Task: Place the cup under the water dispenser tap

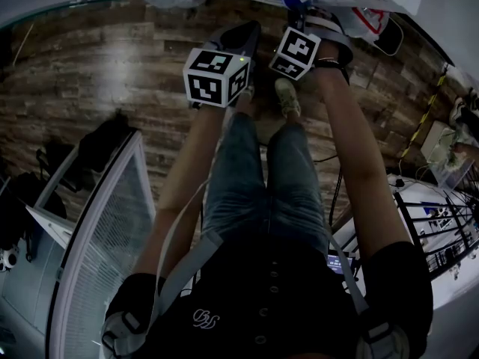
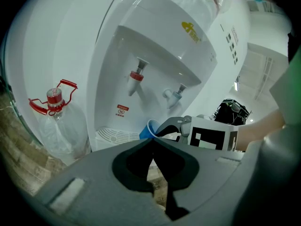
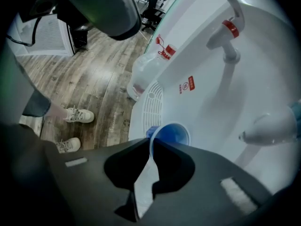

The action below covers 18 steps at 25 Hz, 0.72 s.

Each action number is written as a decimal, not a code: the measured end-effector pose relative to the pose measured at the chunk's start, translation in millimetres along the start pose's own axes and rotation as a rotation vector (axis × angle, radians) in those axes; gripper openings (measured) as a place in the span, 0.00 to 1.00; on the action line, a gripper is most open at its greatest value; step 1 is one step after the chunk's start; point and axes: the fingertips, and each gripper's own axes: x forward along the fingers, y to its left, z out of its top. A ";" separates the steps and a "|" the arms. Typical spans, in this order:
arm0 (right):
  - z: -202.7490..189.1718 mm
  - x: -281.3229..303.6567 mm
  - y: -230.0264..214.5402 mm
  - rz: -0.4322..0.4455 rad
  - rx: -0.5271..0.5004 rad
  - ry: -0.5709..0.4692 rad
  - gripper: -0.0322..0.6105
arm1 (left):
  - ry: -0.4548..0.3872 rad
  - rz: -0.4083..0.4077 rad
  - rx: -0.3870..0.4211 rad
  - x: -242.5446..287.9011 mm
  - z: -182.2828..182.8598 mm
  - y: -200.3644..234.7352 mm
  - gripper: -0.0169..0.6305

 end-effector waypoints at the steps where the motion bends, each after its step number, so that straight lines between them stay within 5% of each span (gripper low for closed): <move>1: 0.7 2.3 0.8 0.005 -0.008 0.003 0.09 | 0.005 0.001 0.002 1.0 -0.3 0.6 0.03; 9: 0.2 14.1 9.3 0.057 0.009 0.021 0.11 | 0.024 -0.020 0.001 5.3 -0.2 -3.1 0.03; 18: -2.2 9.3 3.1 0.028 0.062 0.011 0.29 | 0.026 -0.026 0.004 7.1 2.5 -4.9 0.03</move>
